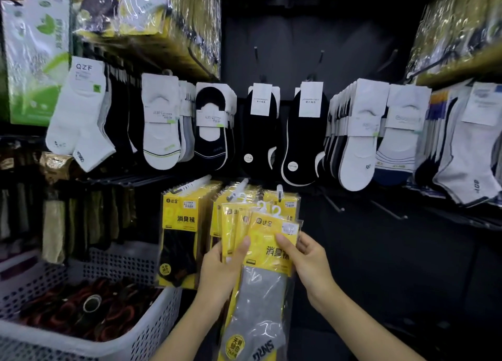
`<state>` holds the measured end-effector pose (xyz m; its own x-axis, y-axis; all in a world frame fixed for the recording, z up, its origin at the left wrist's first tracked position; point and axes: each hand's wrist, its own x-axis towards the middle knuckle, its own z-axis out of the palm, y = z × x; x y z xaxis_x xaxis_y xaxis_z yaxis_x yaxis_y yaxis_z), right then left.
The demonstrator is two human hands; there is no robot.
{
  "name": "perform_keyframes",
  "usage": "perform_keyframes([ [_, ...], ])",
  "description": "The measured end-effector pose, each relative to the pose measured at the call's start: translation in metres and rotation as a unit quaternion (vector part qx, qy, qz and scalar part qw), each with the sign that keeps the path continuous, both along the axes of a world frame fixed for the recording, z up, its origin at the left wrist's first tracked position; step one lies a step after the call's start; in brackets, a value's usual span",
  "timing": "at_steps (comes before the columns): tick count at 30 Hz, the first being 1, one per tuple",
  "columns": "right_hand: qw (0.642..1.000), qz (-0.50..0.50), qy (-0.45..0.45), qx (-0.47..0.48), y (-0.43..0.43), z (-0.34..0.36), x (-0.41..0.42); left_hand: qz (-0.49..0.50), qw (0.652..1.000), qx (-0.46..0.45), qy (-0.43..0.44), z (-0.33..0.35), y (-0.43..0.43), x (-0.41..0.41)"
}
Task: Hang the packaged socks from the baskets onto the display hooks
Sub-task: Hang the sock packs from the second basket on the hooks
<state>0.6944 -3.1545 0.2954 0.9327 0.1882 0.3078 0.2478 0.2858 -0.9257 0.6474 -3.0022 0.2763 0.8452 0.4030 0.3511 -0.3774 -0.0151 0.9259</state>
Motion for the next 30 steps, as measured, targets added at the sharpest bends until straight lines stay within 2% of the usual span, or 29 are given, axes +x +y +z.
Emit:
perform_keyframes([
  [6,1.0,-0.013,-0.016,-0.02,-0.012,0.0,-0.004,-0.023,0.999,0.03,0.001,-0.001,0.008,-0.012],
  [12,0.997,-0.074,0.001,-0.006,-0.021,0.006,0.014,0.099,0.994,0.036,-0.036,0.008,0.035,-0.019],
  [16,0.995,-0.093,-0.019,-0.021,-0.02,0.014,0.033,0.134,0.989,0.031,-0.046,0.014,0.056,-0.018],
  [25,0.991,-0.116,-0.011,-0.064,0.007,0.008,0.076,0.138,0.988,0.033,-0.054,0.006,0.074,-0.011],
  [30,0.981,-0.17,0.046,-0.076,0.014,-0.009,0.102,0.131,0.99,0.03,-0.047,0.001,0.071,-0.004],
])
